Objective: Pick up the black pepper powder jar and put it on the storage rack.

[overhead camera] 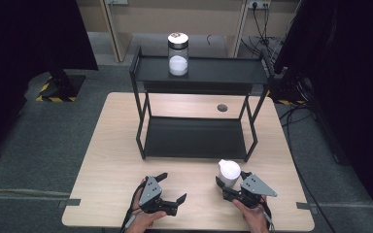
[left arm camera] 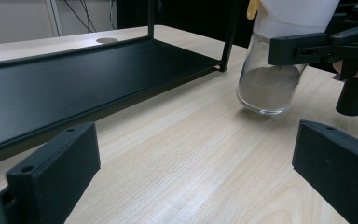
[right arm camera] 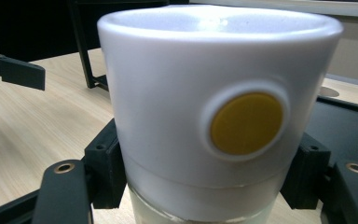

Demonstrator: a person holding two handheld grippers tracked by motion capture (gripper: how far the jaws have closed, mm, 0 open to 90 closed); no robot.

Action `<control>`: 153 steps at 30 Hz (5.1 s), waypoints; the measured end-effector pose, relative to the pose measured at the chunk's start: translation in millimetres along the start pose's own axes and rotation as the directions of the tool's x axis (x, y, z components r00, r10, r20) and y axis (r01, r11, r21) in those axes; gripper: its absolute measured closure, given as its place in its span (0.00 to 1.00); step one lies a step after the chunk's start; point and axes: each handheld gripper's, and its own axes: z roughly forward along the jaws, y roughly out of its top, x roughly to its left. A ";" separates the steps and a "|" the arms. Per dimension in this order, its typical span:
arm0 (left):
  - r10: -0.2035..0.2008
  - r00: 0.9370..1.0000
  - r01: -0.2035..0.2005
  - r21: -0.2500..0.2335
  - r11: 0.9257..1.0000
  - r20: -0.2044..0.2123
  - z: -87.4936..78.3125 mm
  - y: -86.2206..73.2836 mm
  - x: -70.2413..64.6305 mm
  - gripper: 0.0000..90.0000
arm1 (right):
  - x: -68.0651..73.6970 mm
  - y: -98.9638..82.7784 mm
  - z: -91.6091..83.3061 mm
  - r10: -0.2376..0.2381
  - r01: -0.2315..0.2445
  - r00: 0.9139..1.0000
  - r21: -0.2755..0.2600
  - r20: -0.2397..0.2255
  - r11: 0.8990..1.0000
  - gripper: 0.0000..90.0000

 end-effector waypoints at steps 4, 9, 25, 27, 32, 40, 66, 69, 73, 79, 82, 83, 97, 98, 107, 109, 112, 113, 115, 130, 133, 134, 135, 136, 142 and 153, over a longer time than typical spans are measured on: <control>-0.001 1.000 0.001 0.000 1.000 0.000 0.0 -0.1 0.3 0.00 | 0.6 3.2 -2.0 0.001 -0.001 1.000 0.000 -0.005 1.000 0.34; 0.000 1.000 0.000 0.001 1.000 -0.001 0.2 -0.2 0.1 0.00 | 0.6 7.2 -4.3 -0.003 0.003 1.000 0.000 -0.009 1.000 0.34; -0.001 1.000 0.001 0.003 1.000 -0.003 0.6 -0.6 0.4 0.00 | 0.0 23.3 -14.4 -0.011 0.011 1.000 -0.004 -0.012 1.000 0.34; -0.001 1.000 0.001 0.004 1.000 -0.002 0.8 -0.5 0.6 0.00 | -0.6 25.9 -15.1 -0.015 0.015 1.000 -0.004 -0.013 1.000 0.34; -0.003 1.000 0.003 0.005 1.000 -0.005 0.7 -0.6 1.1 0.00 | -1.9 34.8 -17.4 -0.025 0.025 1.000 -0.008 -0.011 1.000 0.34; -0.004 1.000 0.004 0.002 1.000 -0.006 0.3 -0.8 1.6 0.00 | -3.3 60.6 -14.2 -0.051 0.051 0.999 -0.015 -0.015 0.999 0.34; -0.005 1.000 0.005 0.005 1.000 -0.006 0.4 -0.9 1.9 0.00 | -18.9 126.4 2.6 -0.053 0.052 0.997 -0.023 -0.064 0.998 0.34; -0.005 1.000 0.005 0.006 1.000 -0.007 0.4 -0.8 2.0 0.00 | -21.1 132.5 3.2 -0.055 0.054 0.997 -0.029 -0.062 0.998 0.34; -0.005 1.000 0.005 0.007 1.000 -0.006 0.6 -0.9 2.0 0.00 | -21.5 141.5 3.5 -0.068 0.066 0.996 -0.035 -0.058 0.997 0.34; -0.006 1.000 0.006 0.007 1.000 -0.008 0.6 -1.0 2.0 0.00 | -26.6 156.3 5.7 -0.061 0.058 0.996 -0.049 -0.066 0.997 0.34; -0.005 1.000 0.005 0.007 1.000 -0.008 0.5 -0.9 2.2 0.00 | -29.3 164.6 6.8 -0.057 0.054 0.996 -0.059 -0.066 0.997 0.34; -0.005 1.000 0.005 0.007 1.000 -0.008 0.6 -1.0 2.2 0.00 | -29.5 167.9 7.0 -0.060 0.056 0.996 -0.061 -0.063 0.997 0.34; -0.007 1.000 0.007 0.007 1.000 -0.010 0.7 -1.3 2.6 0.00 | -39.5 207.1 18.6 -0.056 0.052 0.996 -0.066 -0.064 0.996 0.34; -0.008 1.000 0.008 0.007 1.000 -0.010 0.7 -1.3 2.6 0.00 | -40.5 209.3 19.8 -0.052 0.047 0.997 -0.065 -0.065 0.997 0.34; -0.008 1.000 0.008 0.009 1.000 -0.009 0.9 -1.3 3.0 0.00 | -43.9 233.9 26.4 -0.046 0.042 0.997 -0.072 -0.055 0.997 0.34; -0.009 1.000 0.009 0.008 1.000 -0.010 0.9 -1.4 3.1 0.00 | -44.3 240.1 27.8 -0.045 0.041 0.997 -0.075 -0.056 0.996 0.34; -0.010 1.000 0.010 0.007 1.000 -0.010 0.6 -1.3 3.2 0.00 | -44.4 249.3 30.2 -0.048 0.043 0.997 -0.079 -0.061 0.996 0.34; -0.010 1.000 0.010 0.007 1.000 -0.010 0.6 -1.3 3.3 0.00 | -44.5 252.0 31.2 -0.049 0.043 0.997 -0.081 -0.064 0.996 0.34; -0.011 1.000 0.011 0.006 1.000 -0.011 0.4 -1.4 3.4 0.00 | -44.6 258.2 33.5 -0.046 0.040 0.996 -0.078 -0.071 0.996 0.34; -0.008 1.000 0.008 0.006 1.000 -0.014 -0.3 -1.2 3.8 0.00 | -46.3 292.0 52.5 -0.030 0.024 0.996 -0.069 -0.079 0.997 0.34; -0.008 1.000 0.008 0.006 1.000 -0.014 -0.1 -1.2 3.9 0.00 | -47.2 297.1 55.4 -0.025 0.020 0.997 -0.063 -0.072 0.998 0.34; -0.007 1.000 0.007 0.006 1.000 -0.013 -0.1 -1.2 3.9 0.00 | -47.8 298.9 56.6 -0.023 0.018 0.997 -0.063 -0.070 0.998 0.34; -0.007 1.000 0.007 0.006 1.000 -0.013 -0.1 -1.3 3.8 0.00 | -48.2 300.5 57.3 -0.020 0.016 0.998 -0.063 -0.067 0.998 0.34; -0.008 1.000 0.008 0.006 1.000 -0.013 -0.1 -1.3 3.8 0.00 | -48.3 301.6 58.0 -0.018 0.014 0.998 -0.064 -0.065 0.998 0.34; -0.007 1.000 0.007 0.007 1.000 -0.013 -0.2 -1.2 3.7 0.00 | -48.4 314.5 64.8 -0.019 0.016 0.999 -0.062 -0.044 0.998 0.34; -0.007 1.000 0.008 0.006 1.000 -0.013 -0.2 -1.4 3.9 0.00 | -49.6 333.0 81.0 0.000 0.001 1.000 -0.045 0.012 0.999 0.34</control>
